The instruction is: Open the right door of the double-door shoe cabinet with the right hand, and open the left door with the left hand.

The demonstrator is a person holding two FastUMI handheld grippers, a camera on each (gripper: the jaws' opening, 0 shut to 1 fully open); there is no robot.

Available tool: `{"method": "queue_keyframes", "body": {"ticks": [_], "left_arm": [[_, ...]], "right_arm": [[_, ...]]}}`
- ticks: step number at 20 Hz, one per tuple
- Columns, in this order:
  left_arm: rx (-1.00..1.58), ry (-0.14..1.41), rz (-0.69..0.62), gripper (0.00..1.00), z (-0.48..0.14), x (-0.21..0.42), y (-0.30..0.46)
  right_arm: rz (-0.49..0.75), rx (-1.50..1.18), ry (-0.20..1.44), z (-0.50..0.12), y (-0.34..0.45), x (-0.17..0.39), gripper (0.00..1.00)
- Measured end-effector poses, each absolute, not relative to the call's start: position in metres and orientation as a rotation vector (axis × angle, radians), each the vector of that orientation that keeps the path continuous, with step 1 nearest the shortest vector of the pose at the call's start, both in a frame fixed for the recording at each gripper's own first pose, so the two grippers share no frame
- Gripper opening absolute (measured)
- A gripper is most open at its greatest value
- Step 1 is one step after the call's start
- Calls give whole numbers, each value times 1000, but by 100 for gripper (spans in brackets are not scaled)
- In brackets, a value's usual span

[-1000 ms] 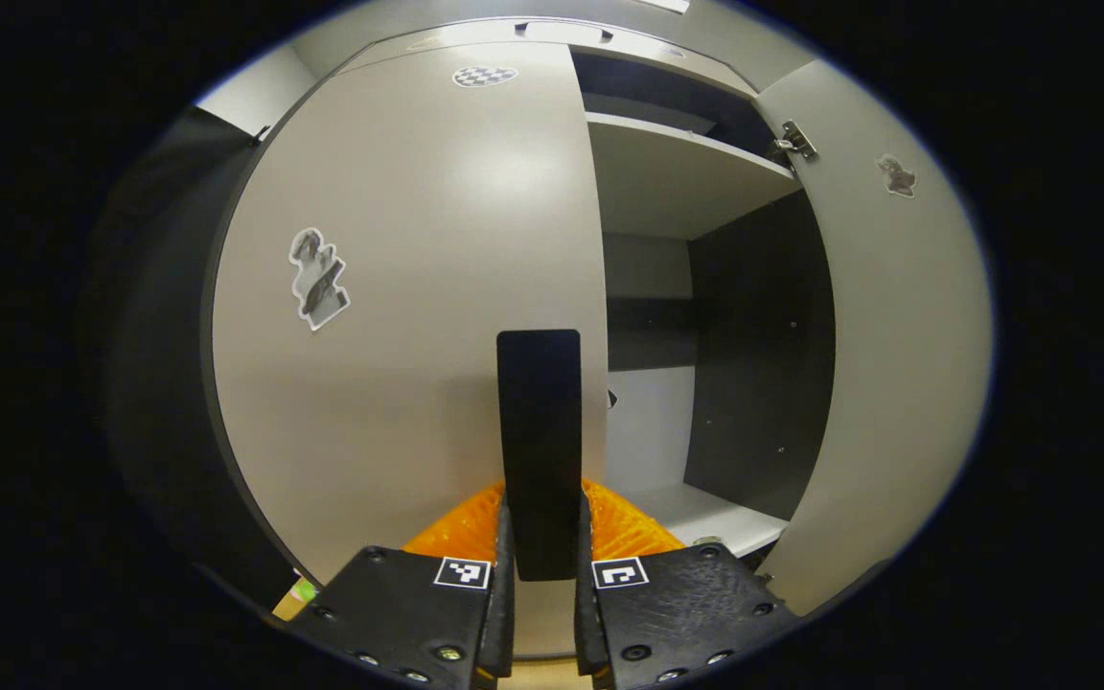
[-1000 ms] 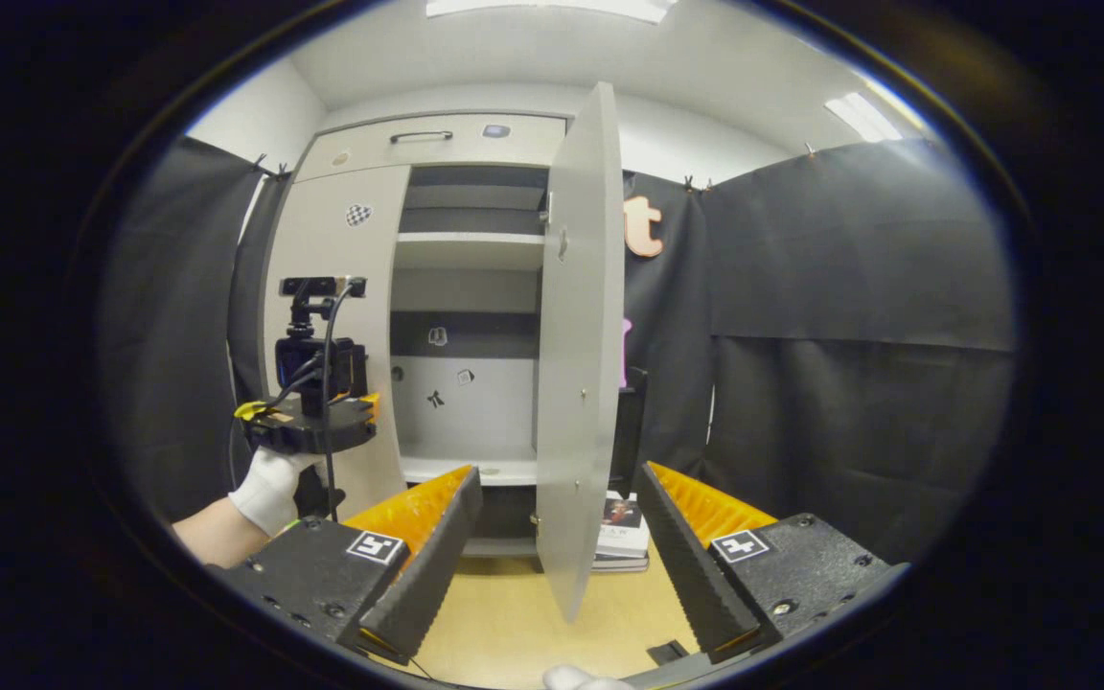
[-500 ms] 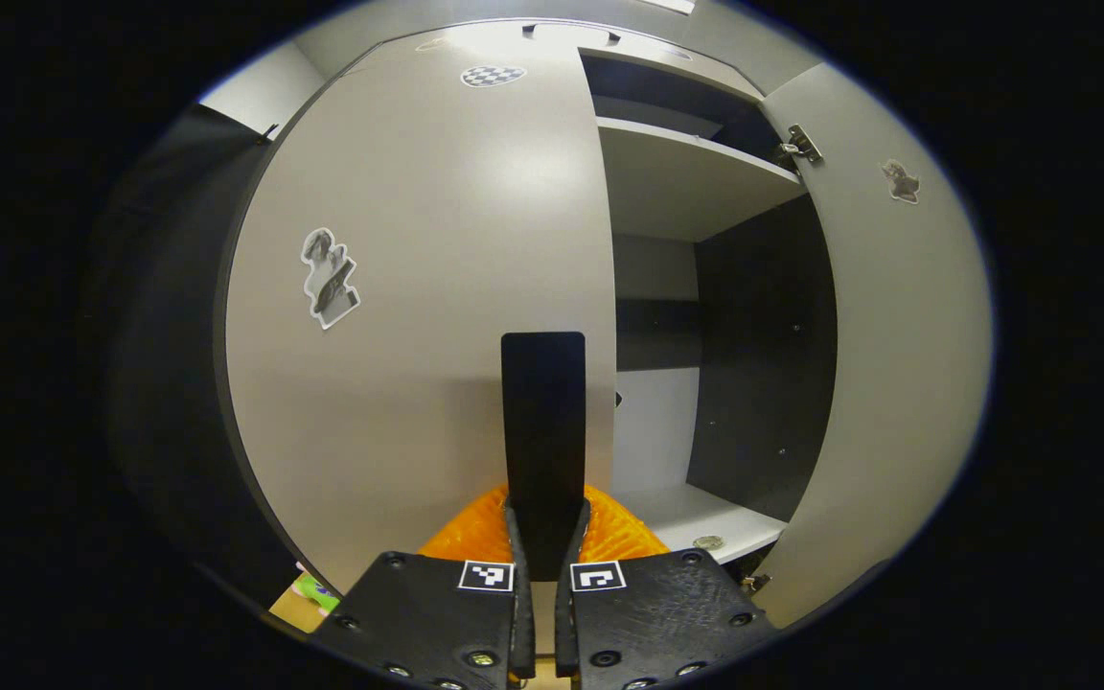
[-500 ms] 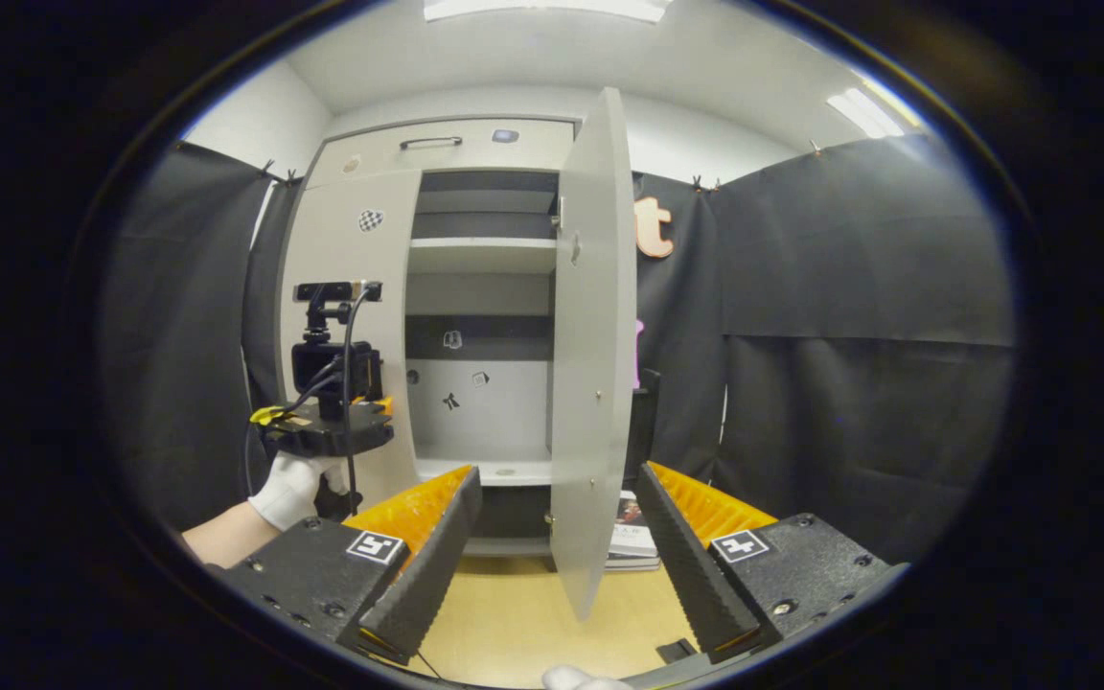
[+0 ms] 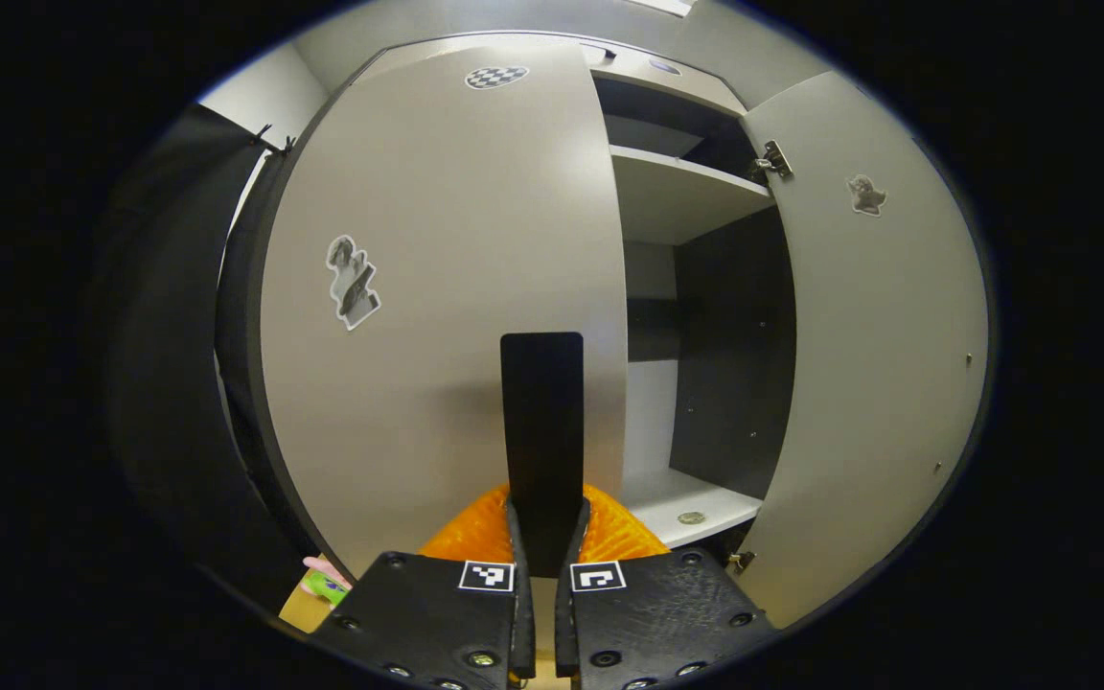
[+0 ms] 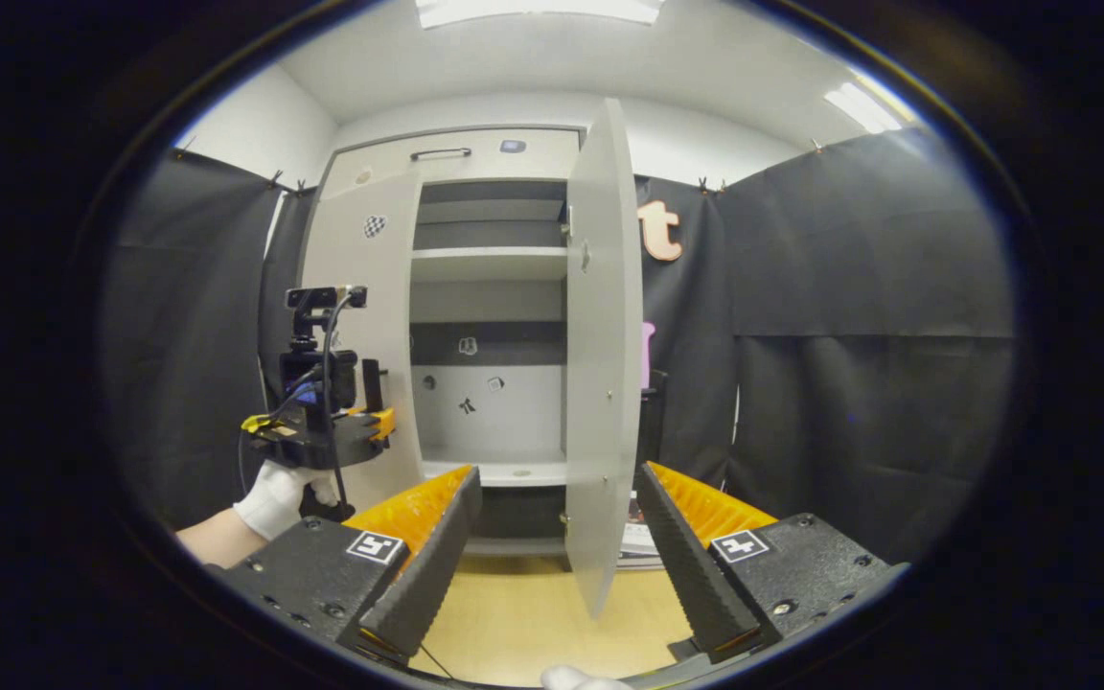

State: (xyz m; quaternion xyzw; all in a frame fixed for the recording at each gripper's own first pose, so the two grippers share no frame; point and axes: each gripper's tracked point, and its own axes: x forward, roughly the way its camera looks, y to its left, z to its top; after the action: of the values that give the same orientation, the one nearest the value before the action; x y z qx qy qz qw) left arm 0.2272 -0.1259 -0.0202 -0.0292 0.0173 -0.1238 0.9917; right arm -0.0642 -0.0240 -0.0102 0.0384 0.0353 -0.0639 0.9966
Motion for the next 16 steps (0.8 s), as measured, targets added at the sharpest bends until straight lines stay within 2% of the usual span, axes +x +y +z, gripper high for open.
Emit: {"method": "queue_keyframes", "body": {"ticks": [4, 16], "left_arm": [[-58, 40, -261, 7, -20, 212, -118], [-65, 61, -218, 7, -24, 183, -83]], "right_arm": [[-99, 86, 63, -11, -15, -66, 98], [-20, 99, 58, -12, 0, -61, 100]]}}
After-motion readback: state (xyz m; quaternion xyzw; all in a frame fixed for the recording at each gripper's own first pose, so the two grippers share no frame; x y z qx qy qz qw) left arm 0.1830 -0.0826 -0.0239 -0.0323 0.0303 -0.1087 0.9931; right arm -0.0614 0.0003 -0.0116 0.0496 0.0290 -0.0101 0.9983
